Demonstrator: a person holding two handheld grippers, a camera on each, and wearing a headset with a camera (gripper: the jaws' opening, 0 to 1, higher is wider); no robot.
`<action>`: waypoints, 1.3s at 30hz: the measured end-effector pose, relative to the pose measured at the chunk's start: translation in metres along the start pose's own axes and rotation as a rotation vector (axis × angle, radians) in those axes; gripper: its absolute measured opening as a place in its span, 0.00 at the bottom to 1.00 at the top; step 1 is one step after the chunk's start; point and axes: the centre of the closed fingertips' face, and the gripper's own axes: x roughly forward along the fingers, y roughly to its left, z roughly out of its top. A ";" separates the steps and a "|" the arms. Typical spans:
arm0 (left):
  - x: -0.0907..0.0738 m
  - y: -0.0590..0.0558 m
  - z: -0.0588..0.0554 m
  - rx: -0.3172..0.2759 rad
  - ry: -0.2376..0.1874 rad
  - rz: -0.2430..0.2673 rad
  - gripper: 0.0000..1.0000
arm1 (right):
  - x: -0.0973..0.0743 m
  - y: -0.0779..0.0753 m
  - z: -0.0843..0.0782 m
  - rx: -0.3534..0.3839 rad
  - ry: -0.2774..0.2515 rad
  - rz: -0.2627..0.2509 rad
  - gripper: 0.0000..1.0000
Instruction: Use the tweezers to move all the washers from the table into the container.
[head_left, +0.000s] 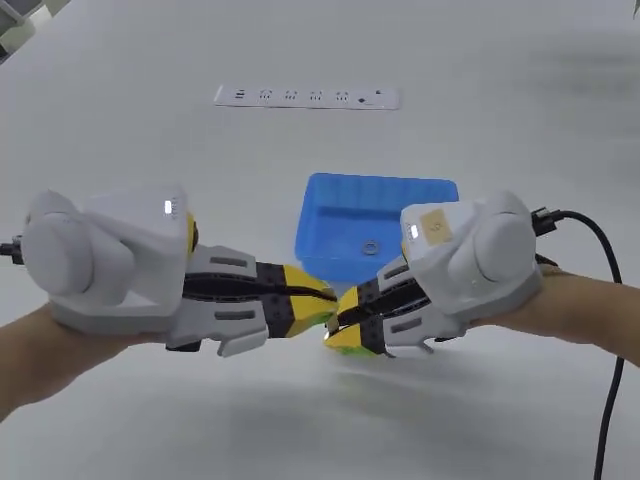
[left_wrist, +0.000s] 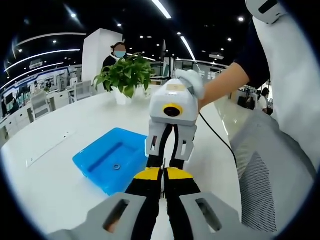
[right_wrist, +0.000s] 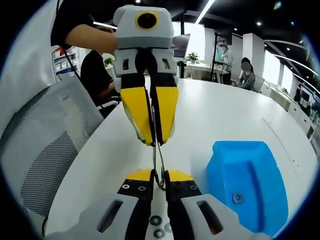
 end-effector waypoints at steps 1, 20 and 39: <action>0.000 0.001 0.000 0.000 0.002 0.007 0.05 | 0.000 0.000 0.000 0.005 -0.005 -0.003 0.10; 0.002 -0.004 -0.002 -0.050 0.032 0.039 0.15 | 0.002 -0.001 0.002 0.014 -0.029 -0.039 0.09; -0.034 -0.011 0.005 -0.090 -0.015 0.149 0.35 | -0.023 -0.002 0.021 0.048 -0.061 -0.097 0.09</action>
